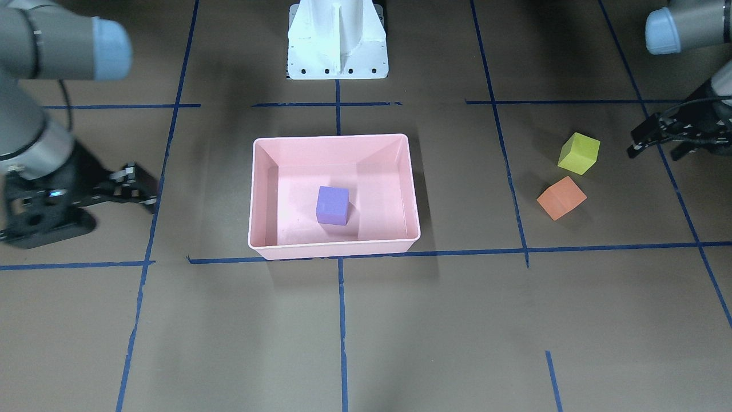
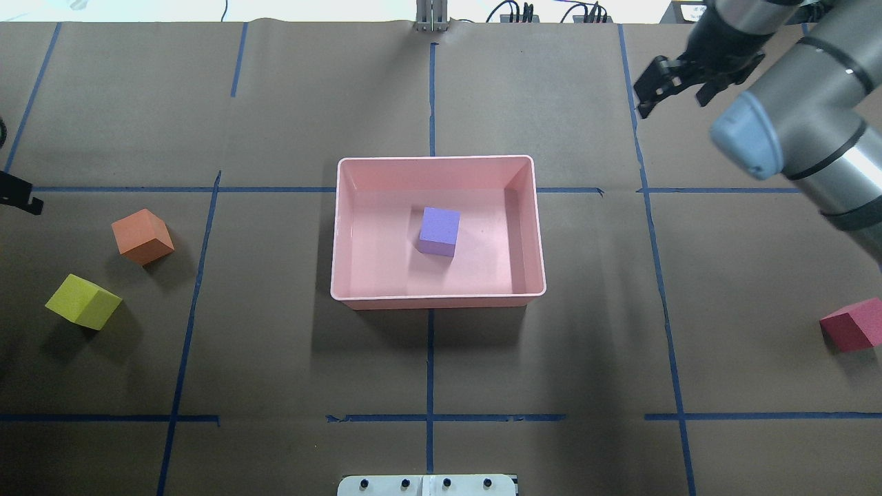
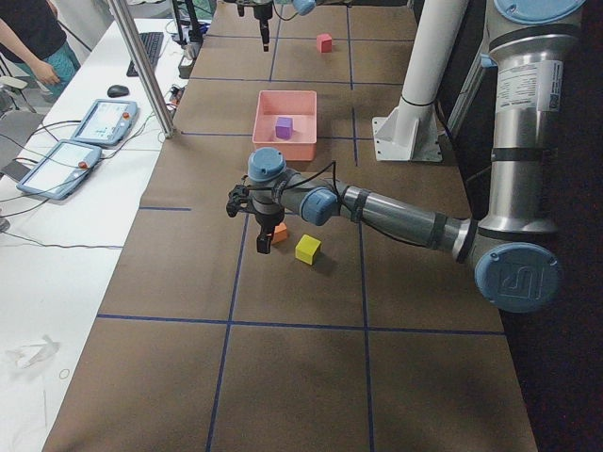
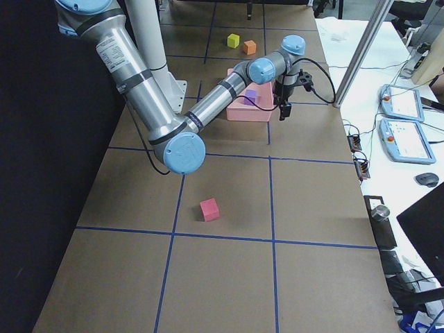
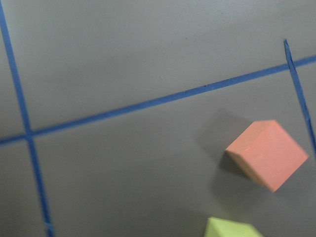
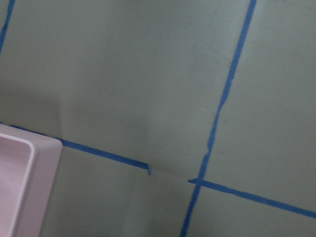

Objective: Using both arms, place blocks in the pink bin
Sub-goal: 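Lower the left gripper onto the orange cube while the right gripper withdraws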

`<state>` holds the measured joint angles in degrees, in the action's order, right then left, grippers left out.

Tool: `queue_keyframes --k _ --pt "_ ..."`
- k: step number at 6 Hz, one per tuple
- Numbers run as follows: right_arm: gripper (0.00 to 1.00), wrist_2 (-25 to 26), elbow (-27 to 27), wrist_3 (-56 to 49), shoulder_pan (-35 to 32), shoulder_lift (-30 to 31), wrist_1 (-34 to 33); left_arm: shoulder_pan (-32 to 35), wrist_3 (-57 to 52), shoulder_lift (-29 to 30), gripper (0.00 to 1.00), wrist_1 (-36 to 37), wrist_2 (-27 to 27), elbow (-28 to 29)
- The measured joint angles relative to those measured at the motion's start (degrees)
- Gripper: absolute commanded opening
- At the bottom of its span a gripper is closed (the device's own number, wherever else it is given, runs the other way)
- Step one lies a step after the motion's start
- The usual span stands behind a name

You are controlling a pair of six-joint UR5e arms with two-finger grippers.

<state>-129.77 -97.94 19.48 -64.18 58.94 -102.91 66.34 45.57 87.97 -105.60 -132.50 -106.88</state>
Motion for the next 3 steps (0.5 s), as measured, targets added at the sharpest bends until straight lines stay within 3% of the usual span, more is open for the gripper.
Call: queue_keyframes --k 3 --pt "1.00 -3.6 6.2 -27.3 -12.3 4.9 0.0 -9.2 26.6 2.4 1.00 -1.9 5.8 -0.3"
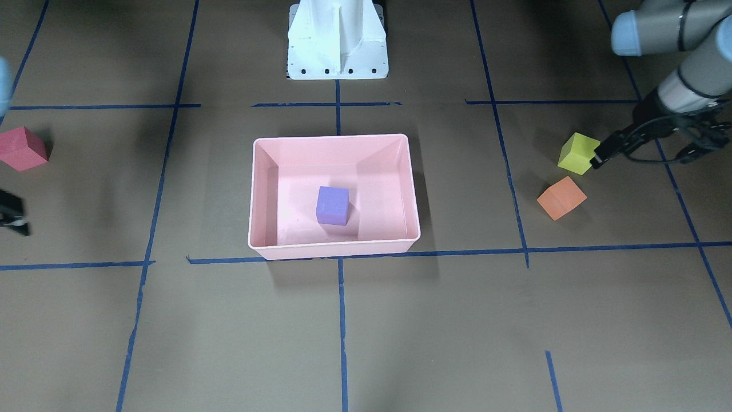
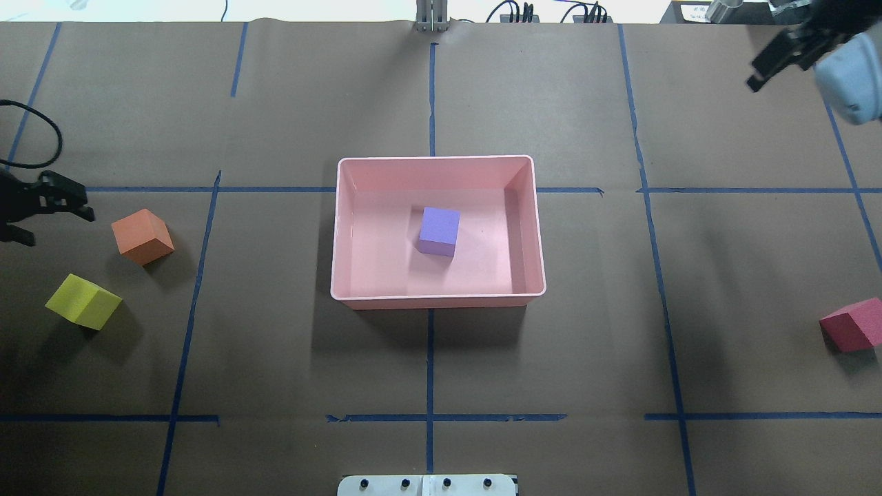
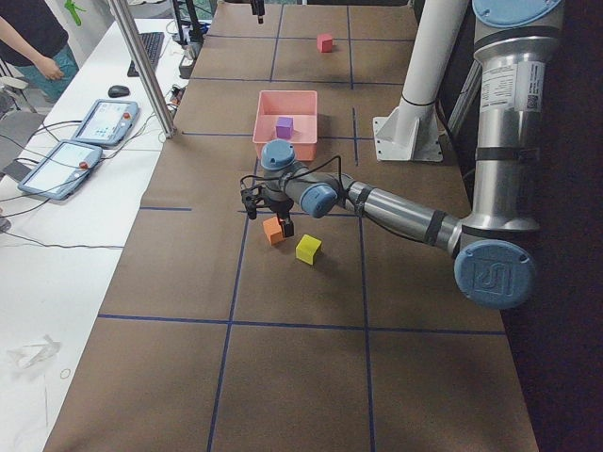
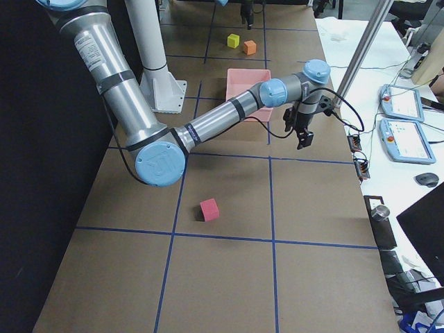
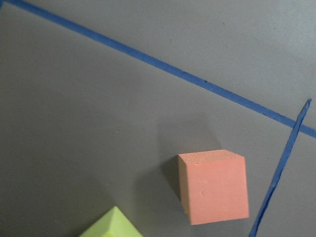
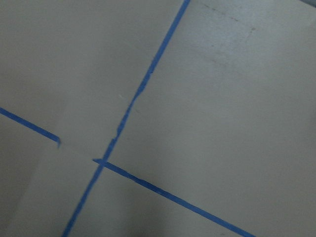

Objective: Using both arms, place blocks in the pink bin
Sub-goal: 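Lower the left gripper onto the orange cube while the right gripper withdraws, then grasp the orange cube with the left gripper and lift it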

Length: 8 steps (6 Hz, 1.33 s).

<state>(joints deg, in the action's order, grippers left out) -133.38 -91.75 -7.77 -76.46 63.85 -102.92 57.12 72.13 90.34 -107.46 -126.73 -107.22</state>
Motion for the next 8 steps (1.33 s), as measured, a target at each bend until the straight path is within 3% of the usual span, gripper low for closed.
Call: queue_keyframes --k 2,6,8 --pt "1.00 -1.3 1.6 -11.0 -5.3 3.6 0.2 -3.9 4.2 2.4 1.00 0.0 2.5 1.6" --pt "1.00 -1.6 1.5 -13.0 -6.5 5.1 0.6 -6.5 4.2 6.6 1.00 -0.5 3.8 8.2" --pt "1.00 -1.6 1.4 -13.1 -6.6 5.3 0.6 -6.7 4.0 7.3 1.00 -4.1 4.0 12.3"
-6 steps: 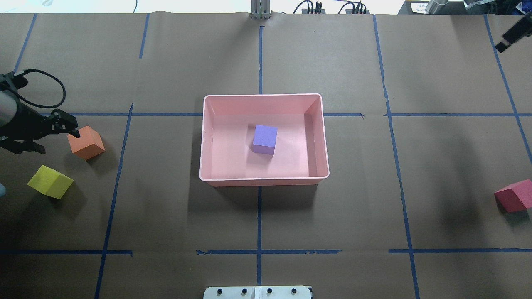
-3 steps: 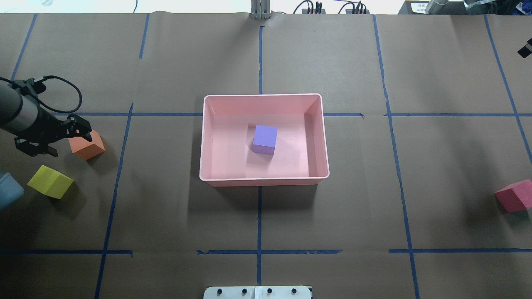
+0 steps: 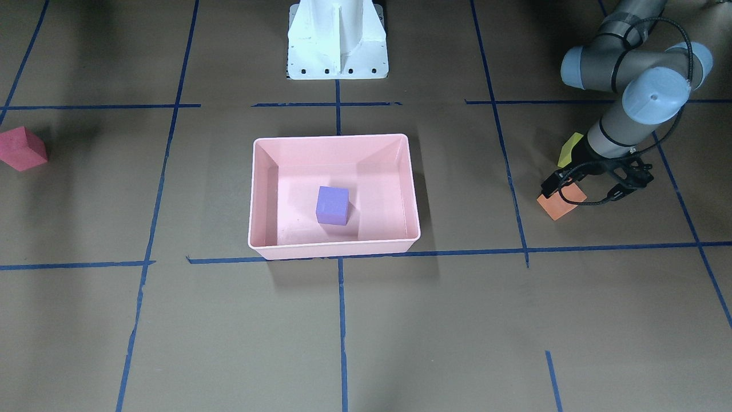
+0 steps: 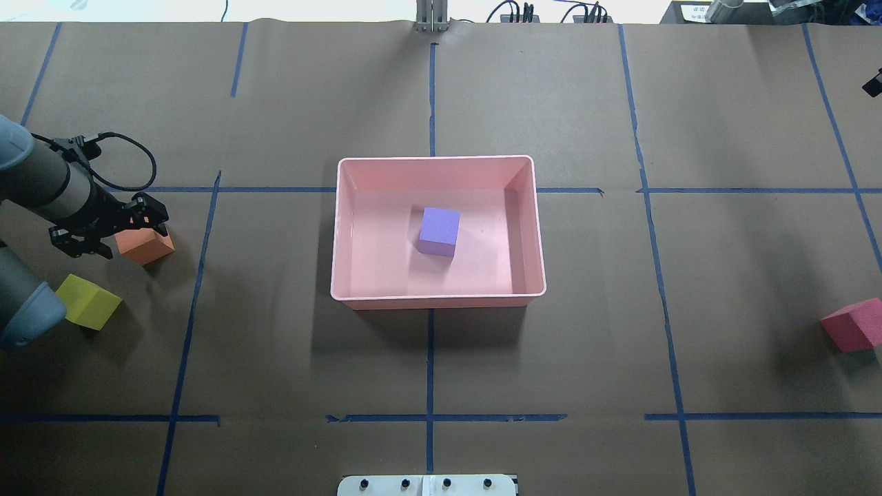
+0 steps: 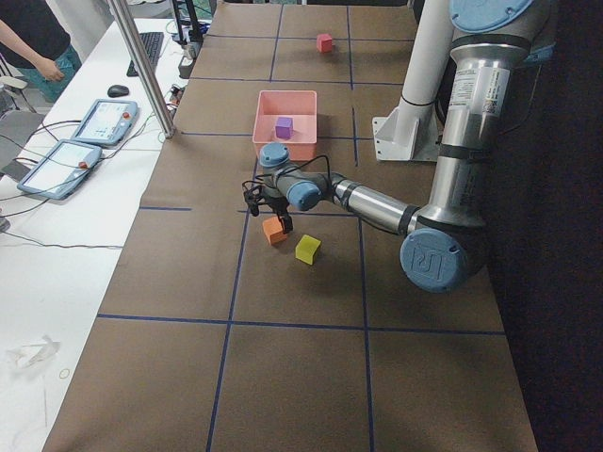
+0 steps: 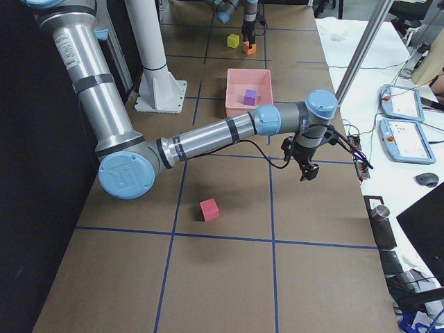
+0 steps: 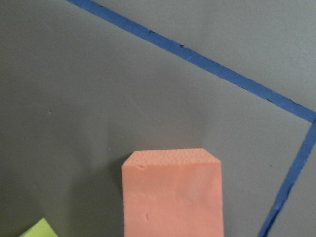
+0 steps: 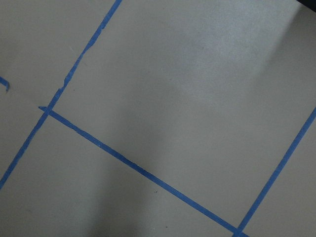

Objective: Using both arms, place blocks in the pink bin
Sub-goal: 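Grasp the orange cube with the left gripper and lift it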

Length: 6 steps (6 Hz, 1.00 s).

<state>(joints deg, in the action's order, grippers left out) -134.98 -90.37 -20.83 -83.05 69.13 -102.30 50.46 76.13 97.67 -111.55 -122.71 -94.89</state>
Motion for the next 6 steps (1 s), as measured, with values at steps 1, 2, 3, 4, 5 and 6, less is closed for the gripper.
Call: queue_keyframes --k 1,2,3,4,5,6 --pt "1.00 0.0 -0.1 0.0 0.0 0.2 0.0 0.0 0.0 0.2 0.73 -1.9 0.0 1.6" --pt "1.00 0.1 -0.2 -0.1 0.0 0.4 0.1 -0.1 0.1 0.3 0.36 -2.6 0.2 2.1" --pt "1.00 0.1 -0.2 -0.1 0.0 0.6 0.2 -0.2 0.2 0.4 0.33 -2.8 0.3 2.0" --pt "1.00 0.1 -0.2 -0.1 -0.1 0.9 0.2 -0.2 0.0 0.5 0.33 -2.7 0.2 1.3" --pt "1.00 0.1 -0.1 -0.3 -0.8 1.9 0.1 -0.1 0.0 0.6 0.33 -2.2 -0.1 0.2" --pt "1.00 0.0 -0.1 -0.2 -2.1 4.2 0.0 0.0 -0.1 1.9 0.34 -0.8 -0.2 -0.9"
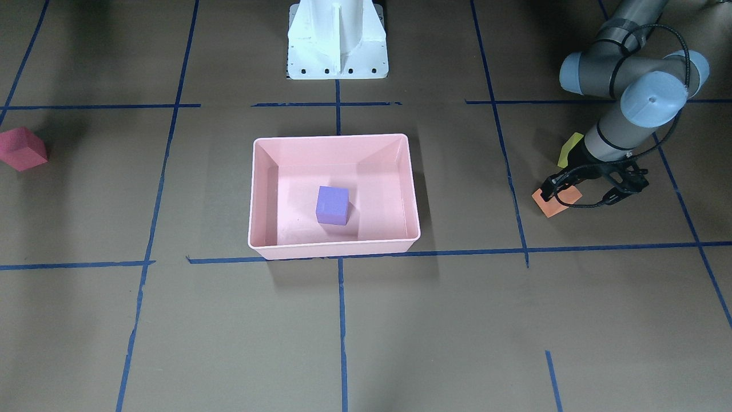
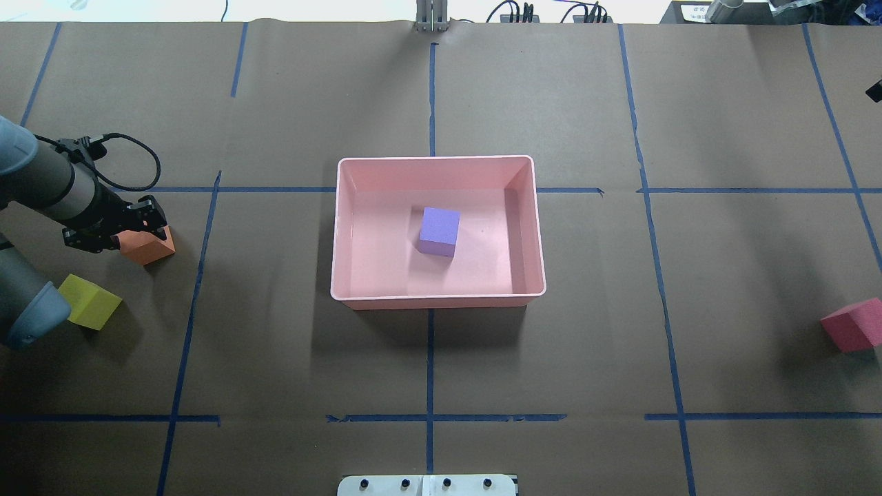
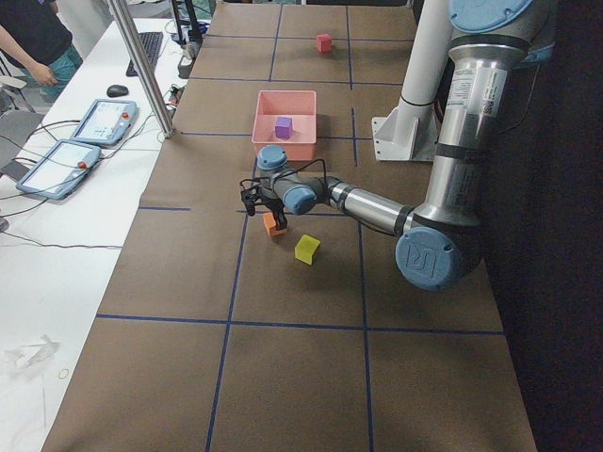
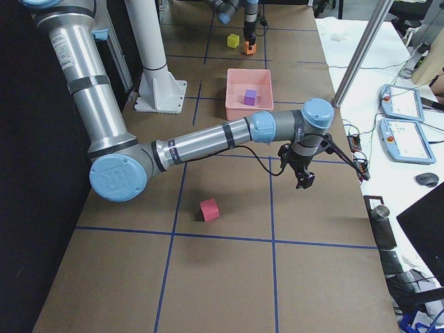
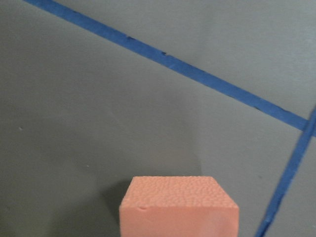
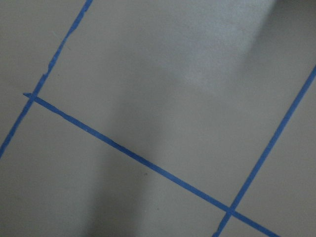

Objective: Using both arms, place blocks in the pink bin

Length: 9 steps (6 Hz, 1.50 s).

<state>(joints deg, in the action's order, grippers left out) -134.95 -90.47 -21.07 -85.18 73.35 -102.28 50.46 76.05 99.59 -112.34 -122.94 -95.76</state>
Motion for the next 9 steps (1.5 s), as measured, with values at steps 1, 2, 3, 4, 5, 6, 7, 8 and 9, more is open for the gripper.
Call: queue_keyframes --k 1,2,3,4,5,6,7,8,9 --pt "1.00 0.0 0.0 0.3 -0.9 3.1 0.1 0.1 0.0 3.3 0.34 2.9 0.0 -1.2" --pt "1.00 0.1 0.0 0.6 -1.3 5.6 0.2 0.1 0.0 7.5 0.34 6.8 0.0 -3.2" --pt "1.00 -0.4 -0.1 0.8 -1.4 7.3 0.2 -0.1 0.0 12.8 0.41 11.5 0.0 -5.3" --pt "1.00 -1.3 -0.2 1.1 -1.4 8.1 0.2 -1.1 0.1 18.9 0.43 15.9 0.3 -6.2" --pt "1.00 -1.9 -0.3 1.5 -1.4 8.5 0.2 -2.9 0.1 24.6 0.43 18.4 0.8 -5.7" --pt "1.00 -2.2 -0.6 1.8 -1.4 8.6 0.2 -5.3 0.3 29.5 0.94 19.3 2.5 -3.9" --pt "1.00 -2.6 -1.3 3.1 -1.3 8.7 0.2 -7.8 0.4 33.9 1.00 19.9 5.0 -1.1" --pt "1.00 -3.2 -3.2 5.9 -0.8 9.2 0.2 -9.2 0.3 36.3 1.00 20.3 6.6 0.7" --pt "1.00 -3.4 -7.1 10.7 1.5 10.8 0.4 -9.6 -0.2 36.9 1.00 20.5 7.1 1.1"
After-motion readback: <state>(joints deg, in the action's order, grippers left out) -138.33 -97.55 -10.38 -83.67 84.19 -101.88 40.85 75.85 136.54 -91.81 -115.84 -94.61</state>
